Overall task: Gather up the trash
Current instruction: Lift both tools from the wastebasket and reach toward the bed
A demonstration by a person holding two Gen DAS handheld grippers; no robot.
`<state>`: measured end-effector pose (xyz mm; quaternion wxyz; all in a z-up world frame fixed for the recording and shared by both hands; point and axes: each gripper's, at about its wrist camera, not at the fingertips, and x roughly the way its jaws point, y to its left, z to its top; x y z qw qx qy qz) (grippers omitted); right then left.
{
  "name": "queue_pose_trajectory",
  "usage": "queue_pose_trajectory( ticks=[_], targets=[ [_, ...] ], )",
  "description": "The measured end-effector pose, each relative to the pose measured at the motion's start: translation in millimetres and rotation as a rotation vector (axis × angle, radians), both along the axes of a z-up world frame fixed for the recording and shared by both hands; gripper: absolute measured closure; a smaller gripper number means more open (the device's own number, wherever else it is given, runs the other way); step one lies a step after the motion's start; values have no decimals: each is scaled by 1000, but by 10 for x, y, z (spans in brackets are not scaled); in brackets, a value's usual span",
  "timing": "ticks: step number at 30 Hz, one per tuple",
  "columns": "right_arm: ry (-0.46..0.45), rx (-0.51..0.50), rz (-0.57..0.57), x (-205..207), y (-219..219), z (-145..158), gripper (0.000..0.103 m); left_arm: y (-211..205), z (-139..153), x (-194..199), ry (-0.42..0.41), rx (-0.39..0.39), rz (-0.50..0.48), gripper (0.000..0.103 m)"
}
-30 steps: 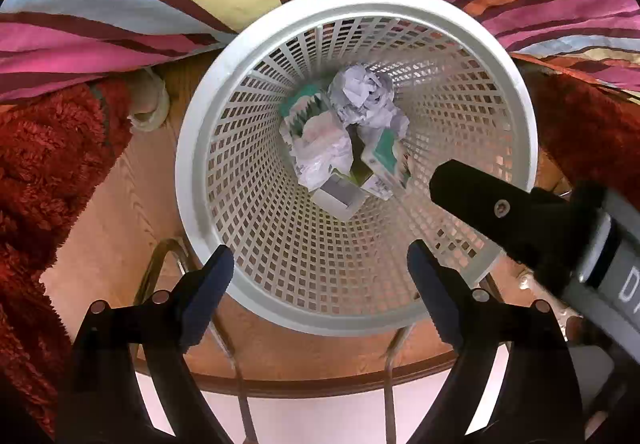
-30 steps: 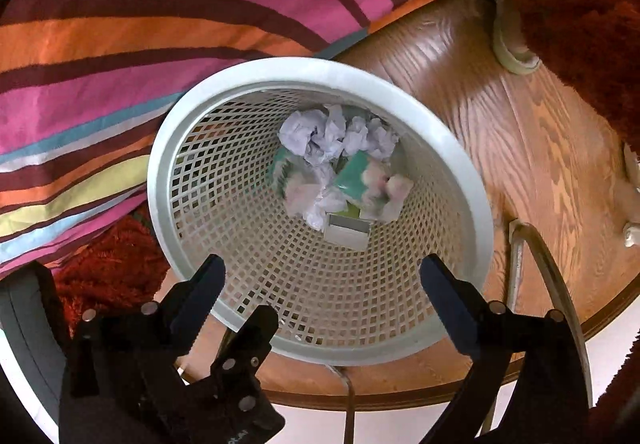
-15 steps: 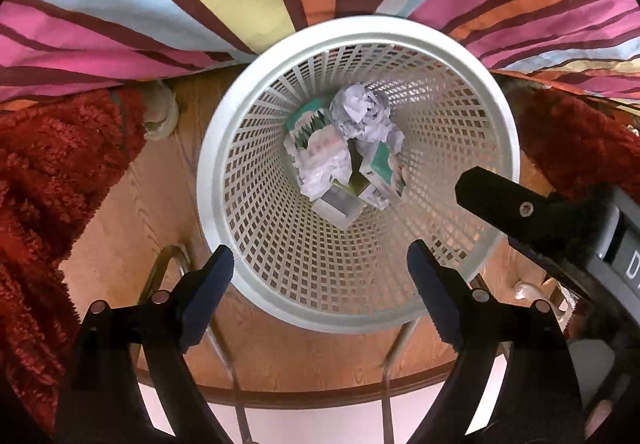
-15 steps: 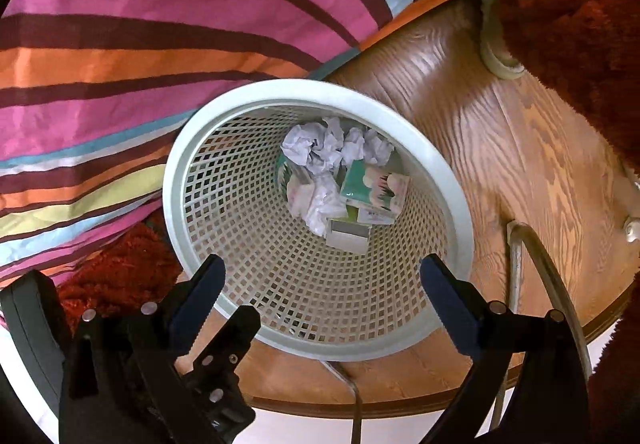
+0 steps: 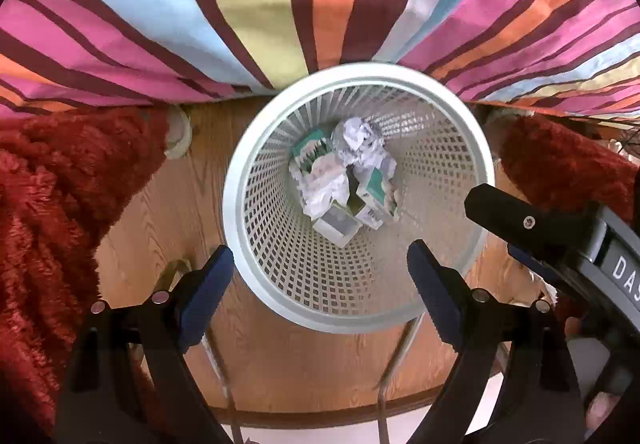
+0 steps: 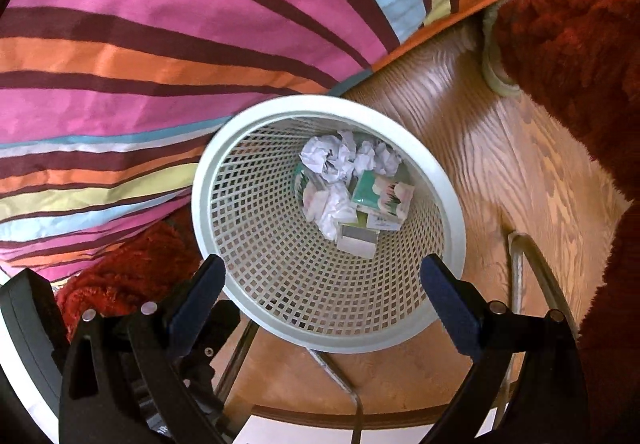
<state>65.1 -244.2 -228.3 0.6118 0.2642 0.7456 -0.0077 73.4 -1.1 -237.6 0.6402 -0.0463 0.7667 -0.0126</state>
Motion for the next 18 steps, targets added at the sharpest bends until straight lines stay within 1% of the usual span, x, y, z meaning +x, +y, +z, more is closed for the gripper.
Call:
queue_pose_trajectory(
  ticks=[6,10,13,15,17,18],
  targets=[
    [-78,-10,6,-15,-18,235,9,10,282,-33,-90,3,-10,17],
    [-133,-19,28,-10,-16,393,9,1,483,-56,-153,9,-20,17],
    [-208,-48,57,-8,22,576,9,-1,703,-77,-226,7,-22,17],
    [-269,-73,71,-9,30,708,9,10,891,-85,-301,17,-21,17],
    [-365,-118,85,2,36,919,9,42,1032,-87,-366,26,-13,17],
    [-391,-128,87,-9,42,968,9,56,1121,-84,-407,34,-7,17]
  ],
)
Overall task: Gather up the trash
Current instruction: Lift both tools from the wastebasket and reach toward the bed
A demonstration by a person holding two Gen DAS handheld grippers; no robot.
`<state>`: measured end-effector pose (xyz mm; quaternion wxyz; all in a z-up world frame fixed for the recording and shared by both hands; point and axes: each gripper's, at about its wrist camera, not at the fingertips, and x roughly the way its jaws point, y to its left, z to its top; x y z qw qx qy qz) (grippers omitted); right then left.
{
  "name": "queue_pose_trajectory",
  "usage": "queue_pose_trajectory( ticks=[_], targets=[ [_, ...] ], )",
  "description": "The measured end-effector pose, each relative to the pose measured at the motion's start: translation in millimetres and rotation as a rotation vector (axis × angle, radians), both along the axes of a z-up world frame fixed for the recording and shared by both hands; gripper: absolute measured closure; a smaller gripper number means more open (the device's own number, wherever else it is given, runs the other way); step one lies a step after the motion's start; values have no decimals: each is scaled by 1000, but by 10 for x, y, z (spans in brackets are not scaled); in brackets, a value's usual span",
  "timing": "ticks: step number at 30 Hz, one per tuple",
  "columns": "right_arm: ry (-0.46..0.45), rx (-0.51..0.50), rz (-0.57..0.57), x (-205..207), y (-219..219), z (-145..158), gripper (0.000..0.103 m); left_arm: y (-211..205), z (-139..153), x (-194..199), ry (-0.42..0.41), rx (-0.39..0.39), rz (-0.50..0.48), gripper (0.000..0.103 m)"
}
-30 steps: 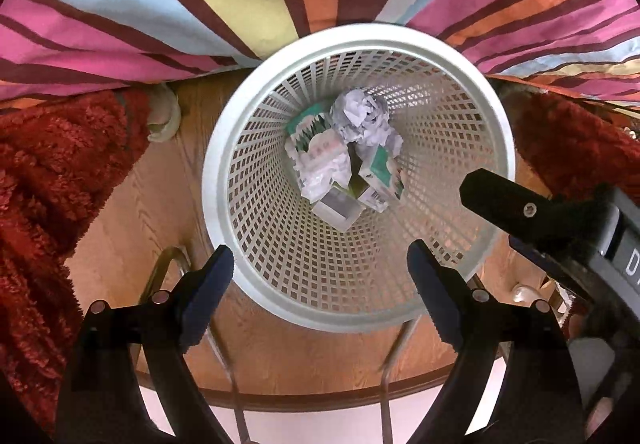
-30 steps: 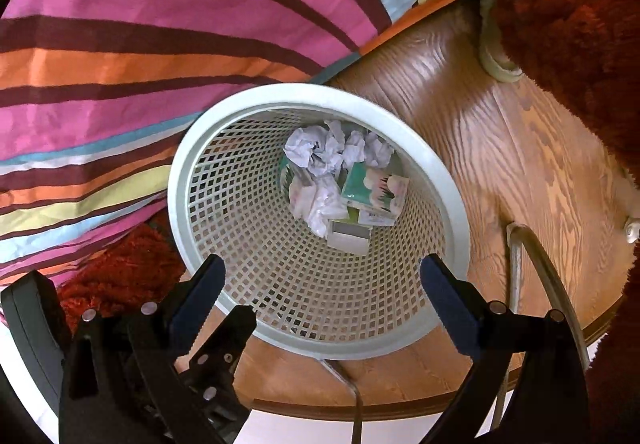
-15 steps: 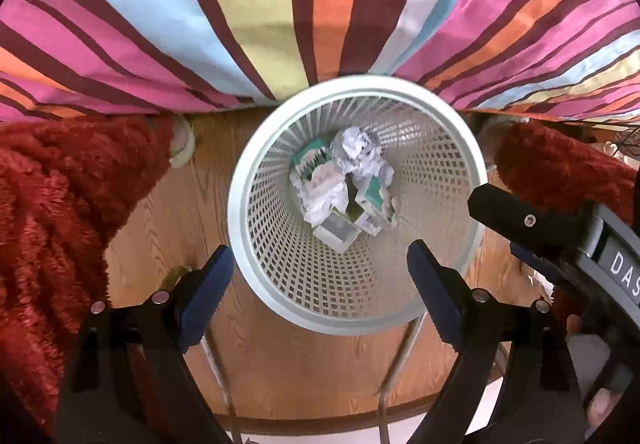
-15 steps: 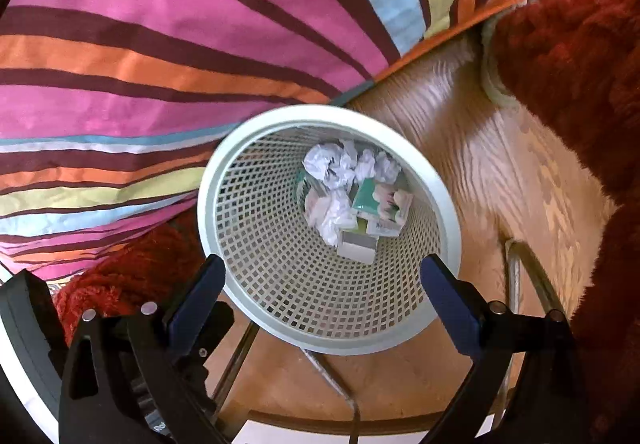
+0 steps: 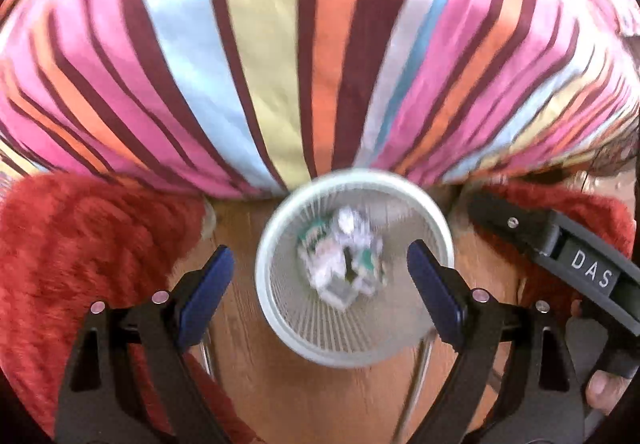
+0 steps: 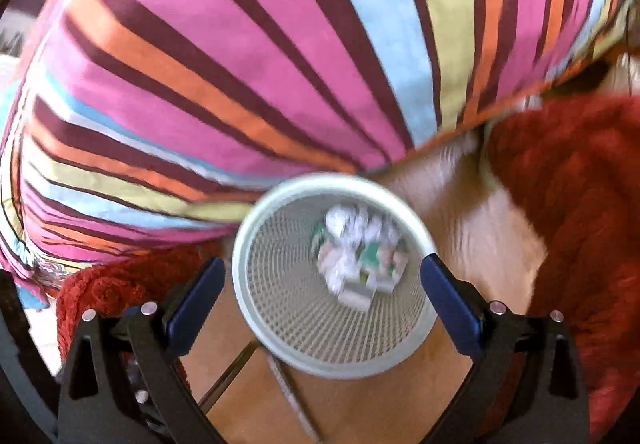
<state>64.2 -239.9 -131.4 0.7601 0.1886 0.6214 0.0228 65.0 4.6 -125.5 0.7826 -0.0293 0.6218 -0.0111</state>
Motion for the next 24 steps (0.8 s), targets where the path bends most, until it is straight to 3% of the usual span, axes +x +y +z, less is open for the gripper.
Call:
queue_pose_trajectory(
  ticks=[5,9,17,24],
  targets=[
    [-234,-64,-2,-4,-44,504,9,170,478,44,-212,20,51,17],
    [-394,-98,-29,28,-100,857,9,307,761,97,-322,3,104,17],
    [-489,-152,-7,362,-119,1059,9,395,1040,342,-457,88,86,17],
    [-525,-171,36,628,-48,1170,9,354,1164,733,-493,101,30,17]
  ],
)
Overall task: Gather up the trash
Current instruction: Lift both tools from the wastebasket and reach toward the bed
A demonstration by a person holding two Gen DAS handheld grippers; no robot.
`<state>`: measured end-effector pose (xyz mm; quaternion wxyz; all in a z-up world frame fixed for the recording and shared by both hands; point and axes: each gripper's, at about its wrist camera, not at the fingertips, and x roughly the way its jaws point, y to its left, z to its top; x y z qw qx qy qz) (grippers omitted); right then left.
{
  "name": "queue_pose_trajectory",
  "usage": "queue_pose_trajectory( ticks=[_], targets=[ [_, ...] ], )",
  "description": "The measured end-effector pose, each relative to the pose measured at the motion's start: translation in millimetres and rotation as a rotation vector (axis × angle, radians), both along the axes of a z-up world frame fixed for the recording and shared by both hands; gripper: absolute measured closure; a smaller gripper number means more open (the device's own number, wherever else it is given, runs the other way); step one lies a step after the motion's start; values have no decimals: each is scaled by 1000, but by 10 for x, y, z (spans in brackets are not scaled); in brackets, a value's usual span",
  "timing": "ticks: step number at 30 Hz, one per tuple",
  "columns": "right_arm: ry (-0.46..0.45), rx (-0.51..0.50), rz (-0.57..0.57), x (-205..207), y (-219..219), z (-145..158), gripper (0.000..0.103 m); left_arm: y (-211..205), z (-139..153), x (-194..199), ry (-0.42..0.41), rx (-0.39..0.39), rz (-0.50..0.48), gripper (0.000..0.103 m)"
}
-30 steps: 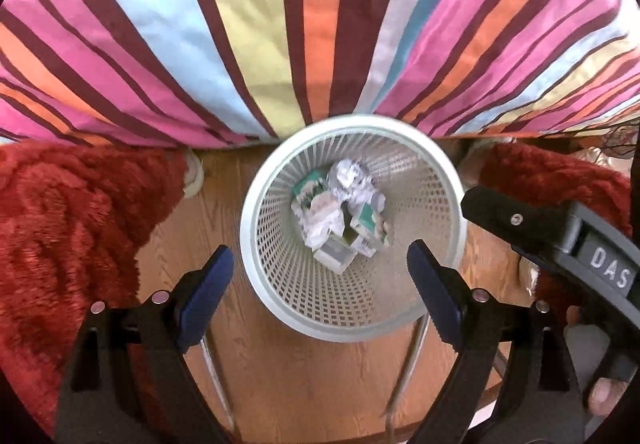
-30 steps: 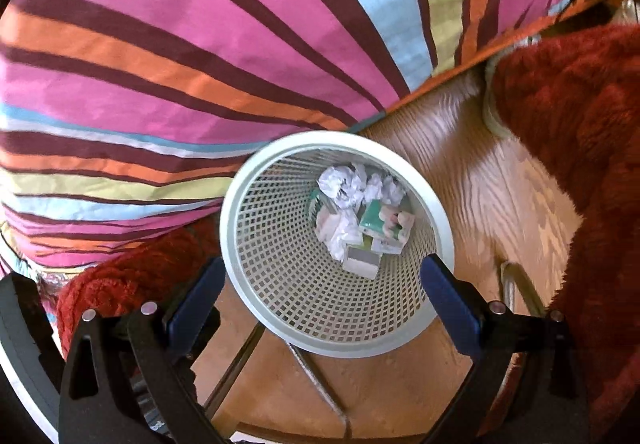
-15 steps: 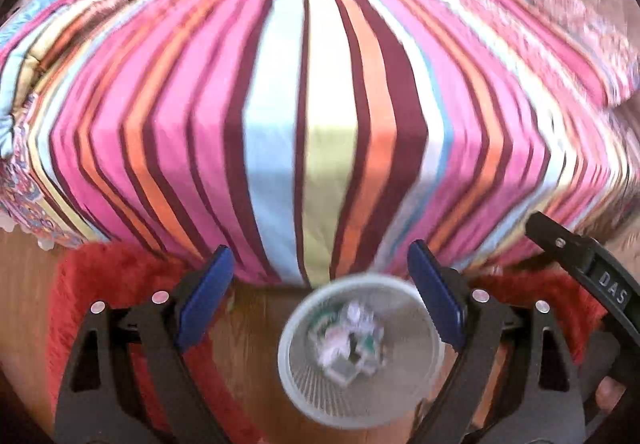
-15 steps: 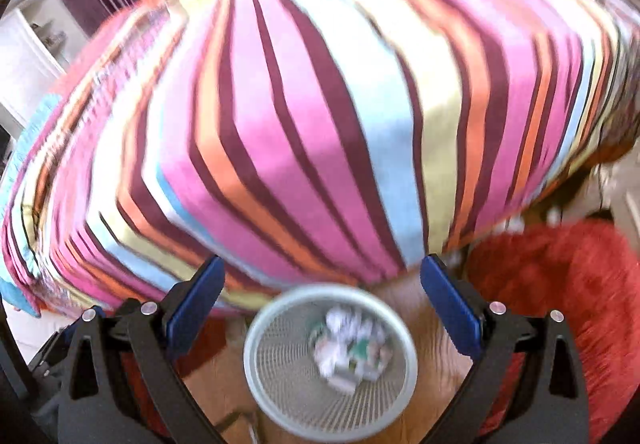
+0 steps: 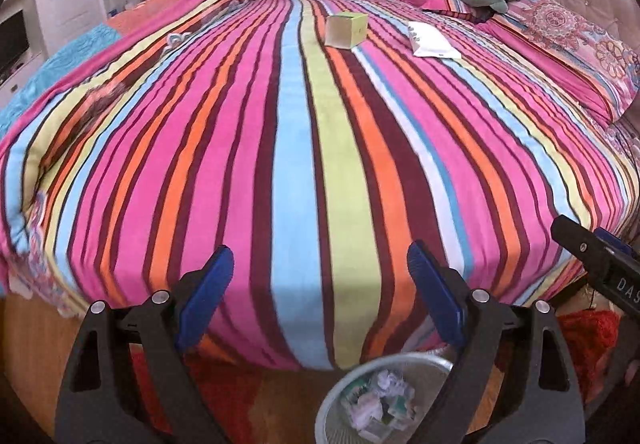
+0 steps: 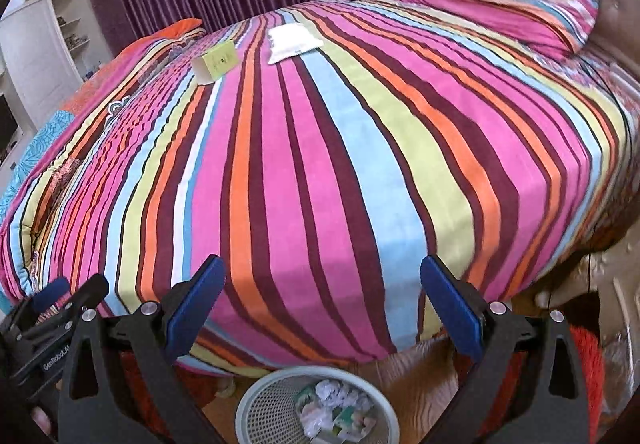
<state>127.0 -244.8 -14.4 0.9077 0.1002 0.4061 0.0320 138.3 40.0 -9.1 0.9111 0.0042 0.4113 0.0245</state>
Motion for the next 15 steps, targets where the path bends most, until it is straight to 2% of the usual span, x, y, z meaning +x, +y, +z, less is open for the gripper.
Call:
queue_pose_trajectory(
  ticks=[5,11,15],
  targets=[
    [-24,4,0,264,-17,99,9,34,89,391,-17,-22,-1,17],
    [-47,19,-5,675,-67,232,9,14,249,962,-58,1,-38,17],
    [-72,19,5,993,-60,335,9,62,325,1348,-68,-17,-21,17]
  ],
)
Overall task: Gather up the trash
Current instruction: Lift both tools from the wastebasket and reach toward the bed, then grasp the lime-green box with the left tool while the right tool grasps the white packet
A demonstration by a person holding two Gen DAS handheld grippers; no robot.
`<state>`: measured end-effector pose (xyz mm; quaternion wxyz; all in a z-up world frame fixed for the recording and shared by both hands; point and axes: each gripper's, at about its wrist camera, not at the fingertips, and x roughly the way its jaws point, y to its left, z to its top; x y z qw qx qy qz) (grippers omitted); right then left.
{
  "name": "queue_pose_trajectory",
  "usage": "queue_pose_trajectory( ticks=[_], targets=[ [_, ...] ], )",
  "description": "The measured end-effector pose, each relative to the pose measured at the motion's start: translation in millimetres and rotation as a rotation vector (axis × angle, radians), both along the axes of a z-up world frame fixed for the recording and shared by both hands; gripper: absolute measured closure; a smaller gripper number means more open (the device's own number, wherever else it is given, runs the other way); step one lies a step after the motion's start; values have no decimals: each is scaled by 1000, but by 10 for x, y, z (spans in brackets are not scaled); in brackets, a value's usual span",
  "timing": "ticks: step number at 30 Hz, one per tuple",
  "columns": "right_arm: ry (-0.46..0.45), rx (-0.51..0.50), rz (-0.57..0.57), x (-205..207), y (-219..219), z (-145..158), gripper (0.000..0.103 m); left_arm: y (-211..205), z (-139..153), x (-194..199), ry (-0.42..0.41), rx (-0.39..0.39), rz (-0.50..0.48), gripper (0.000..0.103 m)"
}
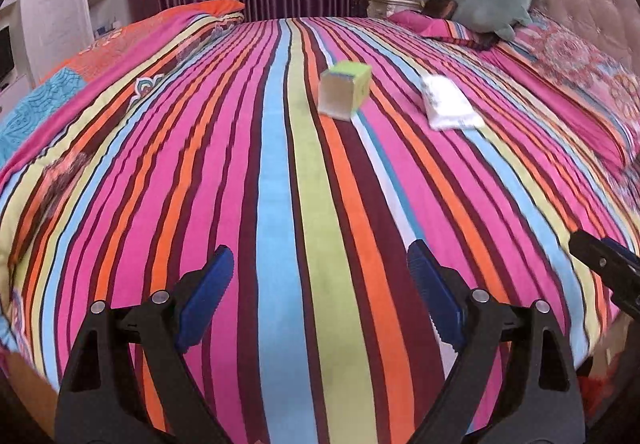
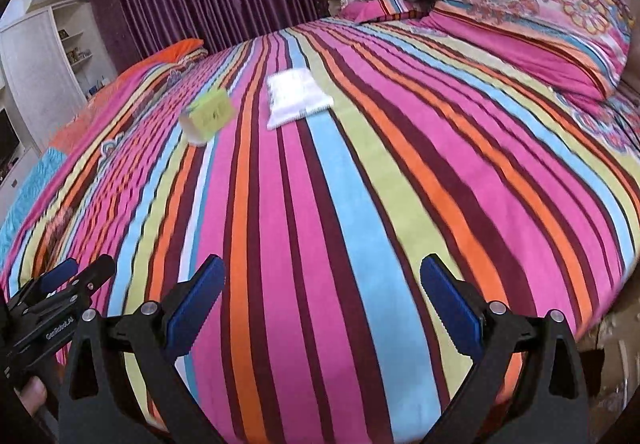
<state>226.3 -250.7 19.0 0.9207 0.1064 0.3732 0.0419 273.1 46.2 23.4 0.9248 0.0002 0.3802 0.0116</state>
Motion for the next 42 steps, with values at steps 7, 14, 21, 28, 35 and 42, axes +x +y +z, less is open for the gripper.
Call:
queue_pose_trajectory(
  ticks=[7,14,21,28,35,42],
  targets=[
    [-23,-26,22,458,61,53,9,20,38,657,-17,-12,-2,17],
    [-24,-60,47,964,141,76,9,58,24,1263,-17,-30,-9,17],
    [-19,-94,79,1438,244,98,9,0,84,1769,-25,-40,-78,17],
    [3,-130,95,1882,320,70,9,-46,24,2250,11,-55,-90,17],
    [48,-160,134,2238,375,-59,9,-143,-47,2610,39,-25,-128,17],
    [96,-183,160,2534,461,-247,9,-180,-175,2861,73,-27,-127,17]
  ],
)
